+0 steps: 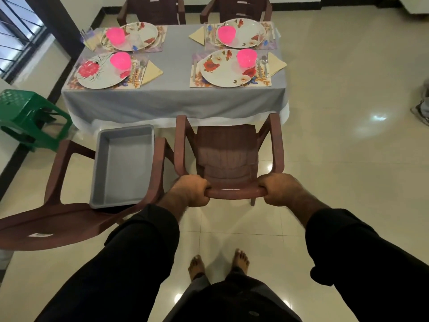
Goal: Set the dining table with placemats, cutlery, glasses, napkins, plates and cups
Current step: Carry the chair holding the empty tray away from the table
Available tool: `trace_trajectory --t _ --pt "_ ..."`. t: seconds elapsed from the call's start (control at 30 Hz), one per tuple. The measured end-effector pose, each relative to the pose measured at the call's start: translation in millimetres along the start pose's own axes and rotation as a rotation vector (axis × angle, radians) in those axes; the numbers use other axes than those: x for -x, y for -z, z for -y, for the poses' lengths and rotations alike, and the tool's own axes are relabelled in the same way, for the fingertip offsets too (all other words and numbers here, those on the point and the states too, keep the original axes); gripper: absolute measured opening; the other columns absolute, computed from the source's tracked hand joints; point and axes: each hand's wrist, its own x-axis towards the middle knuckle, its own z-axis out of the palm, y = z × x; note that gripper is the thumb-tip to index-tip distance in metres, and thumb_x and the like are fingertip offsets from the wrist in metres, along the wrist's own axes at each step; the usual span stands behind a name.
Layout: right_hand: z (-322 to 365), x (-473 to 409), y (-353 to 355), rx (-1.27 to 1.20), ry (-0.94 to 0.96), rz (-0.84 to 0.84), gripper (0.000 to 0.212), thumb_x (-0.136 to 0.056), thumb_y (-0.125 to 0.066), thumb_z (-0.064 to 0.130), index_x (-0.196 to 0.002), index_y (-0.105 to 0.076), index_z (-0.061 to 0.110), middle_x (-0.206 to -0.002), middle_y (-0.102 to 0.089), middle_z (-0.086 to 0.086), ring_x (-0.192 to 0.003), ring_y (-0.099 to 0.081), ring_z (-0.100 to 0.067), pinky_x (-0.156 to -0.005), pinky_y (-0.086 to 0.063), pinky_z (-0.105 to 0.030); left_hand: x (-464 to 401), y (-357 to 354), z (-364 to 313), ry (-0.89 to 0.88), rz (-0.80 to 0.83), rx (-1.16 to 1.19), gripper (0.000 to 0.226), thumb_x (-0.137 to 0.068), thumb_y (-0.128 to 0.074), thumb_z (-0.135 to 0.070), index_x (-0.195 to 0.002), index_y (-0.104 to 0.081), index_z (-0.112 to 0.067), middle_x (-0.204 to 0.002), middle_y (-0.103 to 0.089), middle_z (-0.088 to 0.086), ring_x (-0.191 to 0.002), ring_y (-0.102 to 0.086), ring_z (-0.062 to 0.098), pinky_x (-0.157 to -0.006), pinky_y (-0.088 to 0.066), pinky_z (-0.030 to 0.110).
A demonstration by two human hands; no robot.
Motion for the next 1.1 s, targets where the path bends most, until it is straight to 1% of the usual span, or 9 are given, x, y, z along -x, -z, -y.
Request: trace_trajectory --t 0.1,0.2,0.27,0.37,0.5,0.6,0.87,1.0,1.1 --pt "4.3 15.3 -3.7 0.003 -0.004 -0.018 0.043 -0.067 -0.058 0.044 -0.107 -0.073 0.035 -0.105 -0.072 0.013 -0.088 -0.066 -0.016 -0.082 -0.06 -0.035 3.7 -7.1 -2.4 -0.04 -0.002 -0.035 0.027 -0.087 -0.065 -0.05 -0.108 -0.072 -0.036 -0.094 -0.069 -0.009 -0.087 -0.065 0.014 -0.088 -0.061 0.041" --pt "6.1 27.6 -2.1 -0.001 -0.002 -0.023 0.031 -0.078 -0.064 0.035 -0.107 -0.073 0.031 -0.104 -0.071 0.01 -0.089 -0.065 -0.017 -0.084 -0.059 -0.033 4.6 -10.3 -5.1 -0.067 -0.01 -0.036 0.028 -0.085 -0.064 -0.051 -0.106 -0.073 -0.035 -0.092 -0.068 -0.01 -0.086 -0.065 0.015 -0.087 -0.061 0.041" --pt "7.9 29.5 0.8 -0.005 -0.005 -0.026 0.03 -0.08 -0.064 0.03 -0.109 -0.073 0.031 -0.105 -0.071 0.01 -0.09 -0.065 -0.017 -0.084 -0.058 -0.032 3.5 -7.9 -5.3 -0.078 -0.016 -0.036 0.027 -0.086 -0.063 -0.049 -0.105 -0.073 -0.034 -0.089 -0.068 -0.011 -0.085 -0.066 0.014 -0.086 -0.061 0.04" --pt "6.9 25.7 1.8 0.003 -0.02 -0.041 0.033 -0.078 -0.062 0.029 -0.109 -0.072 0.032 -0.105 -0.071 0.011 -0.091 -0.065 -0.017 -0.083 -0.058 -0.032 -1.3 -3.1 -2.7 -0.093 -0.032 -0.043 0.026 -0.086 -0.064 -0.048 -0.105 -0.074 -0.034 -0.088 -0.069 -0.011 -0.083 -0.066 0.014 -0.084 -0.061 0.038" --pt "5.3 12.1 -1.9 -0.006 -0.021 -0.045 0.044 -0.073 -0.056 0.04 -0.113 -0.073 0.034 -0.101 -0.073 0.013 -0.086 -0.067 -0.015 -0.083 -0.062 -0.036 -4.5 1.9 5.9 -0.084 -0.029 -0.028 0.025 -0.085 -0.065 -0.051 -0.102 -0.074 -0.035 -0.086 -0.069 -0.013 -0.079 -0.066 0.011 -0.083 -0.062 0.039" --pt "3.2 4.0 -7.8 0.004 -0.022 -0.038 0.041 -0.073 -0.059 0.044 -0.11 -0.074 0.032 -0.097 -0.072 0.012 -0.081 -0.066 -0.014 -0.081 -0.063 -0.038 -5.9 3.7 10.2 -0.075 -0.022 -0.03 0.025 -0.083 -0.063 -0.052 -0.1 -0.073 -0.037 -0.084 -0.068 -0.014 -0.077 -0.066 0.01 -0.083 -0.063 0.041" --pt "0.6 26.0 -13.5 0.052 0.023 -0.036 0.033 -0.077 -0.066 0.042 -0.107 -0.073 0.031 -0.102 -0.072 0.012 -0.081 -0.066 -0.014 -0.079 -0.061 -0.034 3.5 -13.0 -5.3 -0.08 -0.01 -0.018 0.025 -0.085 -0.068 -0.051 -0.104 -0.073 -0.036 -0.089 -0.068 -0.011 -0.083 -0.065 0.013 -0.085 -0.063 0.041" --pt "-5.7 30.2 -10.0 0.04 0.018 -0.069 0.039 -0.071 -0.061 0.037 -0.109 -0.069 0.034 -0.102 -0.072 0.011 -0.086 -0.066 -0.018 -0.079 -0.059 -0.034 0.4 -12.2 -11.7 -0.075 -0.031 0.006 0.025 -0.084 -0.067 -0.052 -0.102 -0.074 -0.036 -0.089 -0.068 -0.012 -0.081 -0.066 0.012 -0.084 -0.063 0.041" --pt "-14.4 27.1 -4.8 0.028 0.011 -0.058 0.041 -0.073 -0.062 0.033 -0.114 -0.069 0.035 -0.104 -0.072 0.011 -0.088 -0.067 -0.018 -0.08 -0.059 -0.033 -4.6 -7.0 -18.7 -0.086 -0.042 0.001 0.024 -0.086 -0.068 -0.05 -0.103 -0.074 -0.035 -0.088 -0.068 -0.011 -0.081 -0.065 0.013 -0.084 -0.062 0.04"
